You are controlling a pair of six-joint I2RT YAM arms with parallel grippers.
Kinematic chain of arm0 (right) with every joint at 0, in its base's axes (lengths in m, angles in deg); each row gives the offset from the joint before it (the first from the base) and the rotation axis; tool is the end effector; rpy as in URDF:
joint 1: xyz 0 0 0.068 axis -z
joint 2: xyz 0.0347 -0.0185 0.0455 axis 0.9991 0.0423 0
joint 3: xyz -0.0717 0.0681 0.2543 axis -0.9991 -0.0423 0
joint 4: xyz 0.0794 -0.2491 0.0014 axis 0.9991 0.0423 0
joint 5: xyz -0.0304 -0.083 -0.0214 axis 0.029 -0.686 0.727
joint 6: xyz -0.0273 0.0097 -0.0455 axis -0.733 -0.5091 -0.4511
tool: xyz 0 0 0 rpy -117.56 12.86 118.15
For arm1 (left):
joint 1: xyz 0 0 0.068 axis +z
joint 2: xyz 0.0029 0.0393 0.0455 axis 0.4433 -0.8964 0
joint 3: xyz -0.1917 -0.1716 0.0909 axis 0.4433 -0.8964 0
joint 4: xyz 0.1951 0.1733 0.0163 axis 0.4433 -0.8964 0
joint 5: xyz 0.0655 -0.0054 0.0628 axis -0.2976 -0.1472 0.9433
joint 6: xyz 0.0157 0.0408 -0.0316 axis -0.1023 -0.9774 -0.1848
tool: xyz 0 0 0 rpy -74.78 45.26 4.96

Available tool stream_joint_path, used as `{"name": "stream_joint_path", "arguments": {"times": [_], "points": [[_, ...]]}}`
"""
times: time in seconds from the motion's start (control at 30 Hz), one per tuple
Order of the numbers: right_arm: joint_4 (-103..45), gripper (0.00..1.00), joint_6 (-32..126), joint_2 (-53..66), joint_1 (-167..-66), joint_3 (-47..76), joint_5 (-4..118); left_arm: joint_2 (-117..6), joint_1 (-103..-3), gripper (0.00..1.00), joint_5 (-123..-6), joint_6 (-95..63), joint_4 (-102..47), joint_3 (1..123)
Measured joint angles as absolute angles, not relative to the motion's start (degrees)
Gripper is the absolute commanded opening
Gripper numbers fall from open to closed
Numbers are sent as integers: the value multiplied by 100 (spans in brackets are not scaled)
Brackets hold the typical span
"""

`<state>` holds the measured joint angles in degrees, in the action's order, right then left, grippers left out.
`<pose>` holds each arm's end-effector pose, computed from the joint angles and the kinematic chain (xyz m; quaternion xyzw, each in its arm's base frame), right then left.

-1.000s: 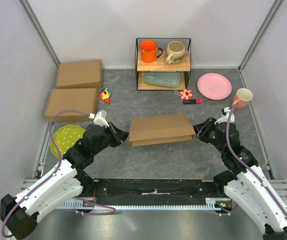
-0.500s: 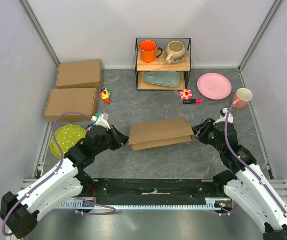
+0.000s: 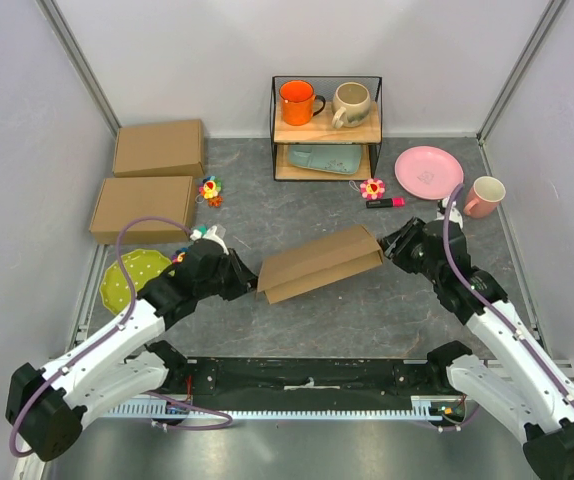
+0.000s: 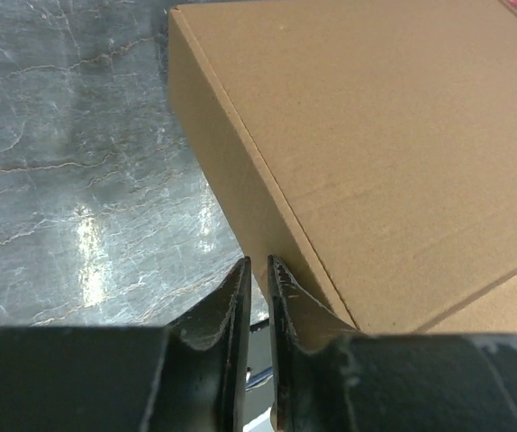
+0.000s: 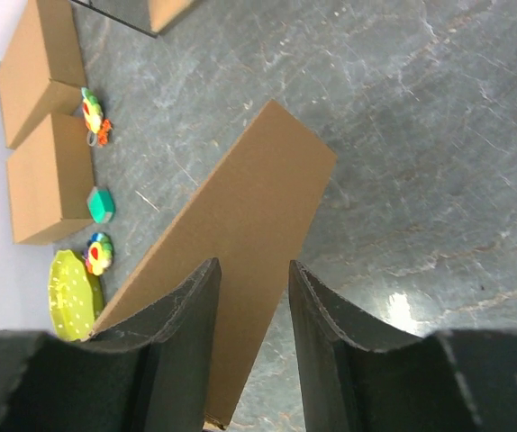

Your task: Fold the paper box

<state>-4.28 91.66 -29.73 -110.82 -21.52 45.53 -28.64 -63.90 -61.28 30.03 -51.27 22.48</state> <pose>0.1622 0.0674 0.2802 0.2268 0.8395 0.2790 0.4074 0.1441 -0.1148 0.2339 -0.1357 0.8880 -0.3498 0.2661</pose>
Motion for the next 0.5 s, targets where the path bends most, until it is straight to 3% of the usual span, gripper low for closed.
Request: {"name": "stream_joint_path", "arguments": {"times": [0.5], "points": [[-596,49,9625,-2455,-10993,-1583,4573,-3458,-5826,22,-6281,2999,-6242,3603]]}}
